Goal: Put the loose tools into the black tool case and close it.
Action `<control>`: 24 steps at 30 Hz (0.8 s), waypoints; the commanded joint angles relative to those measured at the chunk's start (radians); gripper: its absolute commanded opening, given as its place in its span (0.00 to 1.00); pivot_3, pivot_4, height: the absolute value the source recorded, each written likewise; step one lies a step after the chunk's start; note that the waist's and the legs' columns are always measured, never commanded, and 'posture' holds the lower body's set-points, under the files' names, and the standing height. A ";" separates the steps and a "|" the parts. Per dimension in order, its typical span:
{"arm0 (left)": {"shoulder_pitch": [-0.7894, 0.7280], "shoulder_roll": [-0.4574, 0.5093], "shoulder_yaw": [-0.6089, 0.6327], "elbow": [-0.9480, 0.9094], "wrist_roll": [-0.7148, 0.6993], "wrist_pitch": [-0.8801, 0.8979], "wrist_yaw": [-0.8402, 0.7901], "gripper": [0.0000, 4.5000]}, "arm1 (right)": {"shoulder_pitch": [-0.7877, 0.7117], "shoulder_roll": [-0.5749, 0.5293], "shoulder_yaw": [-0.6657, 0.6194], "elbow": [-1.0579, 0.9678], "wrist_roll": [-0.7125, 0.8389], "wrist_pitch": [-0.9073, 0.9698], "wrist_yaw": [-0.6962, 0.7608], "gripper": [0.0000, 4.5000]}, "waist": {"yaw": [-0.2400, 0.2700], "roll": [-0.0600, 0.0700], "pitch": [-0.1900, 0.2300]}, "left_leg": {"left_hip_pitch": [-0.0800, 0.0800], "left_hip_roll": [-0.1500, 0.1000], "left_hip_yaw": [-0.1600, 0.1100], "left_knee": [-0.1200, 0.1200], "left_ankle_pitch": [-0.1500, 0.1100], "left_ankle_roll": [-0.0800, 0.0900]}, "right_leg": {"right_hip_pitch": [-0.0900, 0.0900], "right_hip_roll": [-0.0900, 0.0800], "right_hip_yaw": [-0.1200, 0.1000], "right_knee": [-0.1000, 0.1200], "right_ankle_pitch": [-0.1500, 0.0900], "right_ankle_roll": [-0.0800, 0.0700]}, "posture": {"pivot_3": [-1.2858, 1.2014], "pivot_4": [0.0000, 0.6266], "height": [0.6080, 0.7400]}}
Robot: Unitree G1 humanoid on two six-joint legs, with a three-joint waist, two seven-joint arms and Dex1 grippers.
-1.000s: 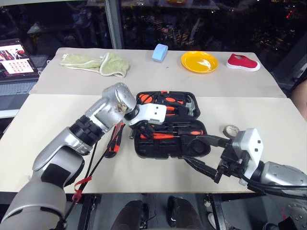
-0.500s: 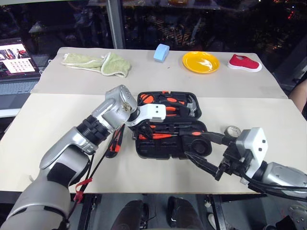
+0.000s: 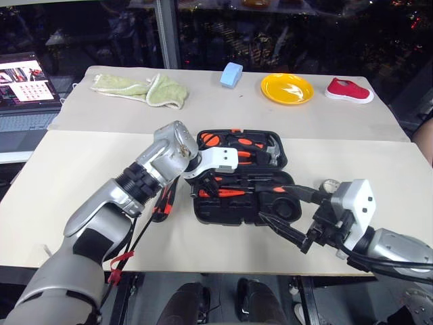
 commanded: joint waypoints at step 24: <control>0.199 -0.061 0.501 0.040 -0.365 -0.217 0.091 0.31 | 0.033 -0.021 -0.063 0.041 -0.019 -0.031 0.073 1.00 | -0.004 0.000 0.000 | 0.000 0.000 0.000 0.001 0.000 -0.001 | -0.001 0.000 0.000 0.002 0.000 0.000 | 0.52 0.24 0.94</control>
